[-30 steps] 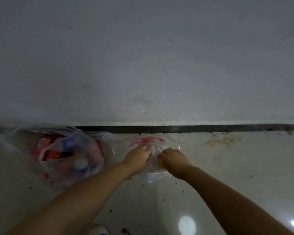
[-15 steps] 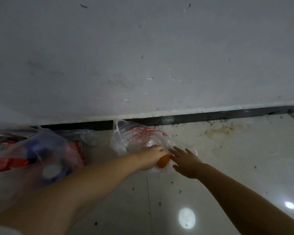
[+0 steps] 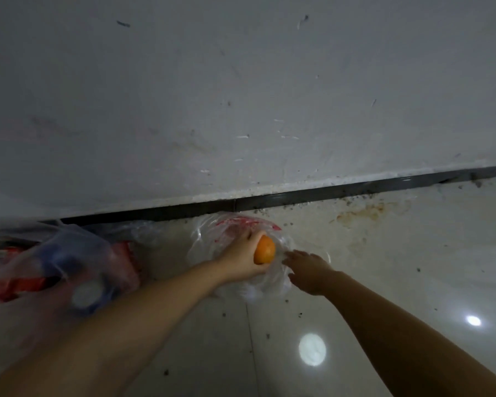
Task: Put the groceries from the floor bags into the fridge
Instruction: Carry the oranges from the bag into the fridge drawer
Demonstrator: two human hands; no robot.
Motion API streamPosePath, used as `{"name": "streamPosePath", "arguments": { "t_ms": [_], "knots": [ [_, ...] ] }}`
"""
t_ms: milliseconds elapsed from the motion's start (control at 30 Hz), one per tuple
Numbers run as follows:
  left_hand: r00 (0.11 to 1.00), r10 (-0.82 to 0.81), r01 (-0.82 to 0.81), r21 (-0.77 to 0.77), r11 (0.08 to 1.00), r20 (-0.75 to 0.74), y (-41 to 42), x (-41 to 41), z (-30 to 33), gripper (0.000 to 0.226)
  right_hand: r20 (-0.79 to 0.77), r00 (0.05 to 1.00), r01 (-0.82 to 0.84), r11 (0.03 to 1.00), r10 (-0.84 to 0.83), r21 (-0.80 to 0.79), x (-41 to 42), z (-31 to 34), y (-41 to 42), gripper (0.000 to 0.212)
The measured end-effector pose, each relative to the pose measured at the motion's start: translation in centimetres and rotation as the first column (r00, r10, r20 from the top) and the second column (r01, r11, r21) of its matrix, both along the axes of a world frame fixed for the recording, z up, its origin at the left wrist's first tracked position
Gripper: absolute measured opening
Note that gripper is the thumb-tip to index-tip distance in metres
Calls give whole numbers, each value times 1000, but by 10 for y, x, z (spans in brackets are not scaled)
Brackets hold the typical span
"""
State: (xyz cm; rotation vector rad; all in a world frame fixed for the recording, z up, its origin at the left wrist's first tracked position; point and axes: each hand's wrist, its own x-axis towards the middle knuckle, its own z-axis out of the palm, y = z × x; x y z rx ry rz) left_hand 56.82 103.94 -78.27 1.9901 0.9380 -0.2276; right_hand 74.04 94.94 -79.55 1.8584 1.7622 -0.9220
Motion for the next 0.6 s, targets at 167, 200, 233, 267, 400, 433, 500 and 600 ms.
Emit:
{"name": "streamPosePath", "arguments": {
  "t_ms": [167,200,233,267,400,433,500,600],
  "knots": [
    [985,162,-162,5,987,-54,4,-32,97,78,-132,964,252,950,-230,183,-24,93,26,36],
    [980,186,-186,5,982,-64,1,-38,117,80,-148,957,276,941,-249,198,-29,115,28,36],
    [976,206,-206,7,978,-71,-3,-43,138,81,-168,949,298,933,-267,200,-34,136,30,36],
    [972,222,-222,11,975,-73,-7,-47,158,82,-189,940,317,929,-282,191,-40,157,30,36],
    [967,242,-242,16,970,-82,-24,-64,232,77,-215,930,330,935,-299,131,-60,239,16,39],
    [964,247,-245,25,969,-97,-28,-67,253,75,-209,933,322,939,-294,116,-63,262,9,40],
    [960,247,-244,42,969,-135,-34,-70,302,76,-196,940,301,950,-281,85,-63,309,-3,42],
    [971,180,-172,63,983,-157,-46,-67,385,76,-155,951,278,959,-267,57,-55,388,-24,44]
  ]
}}
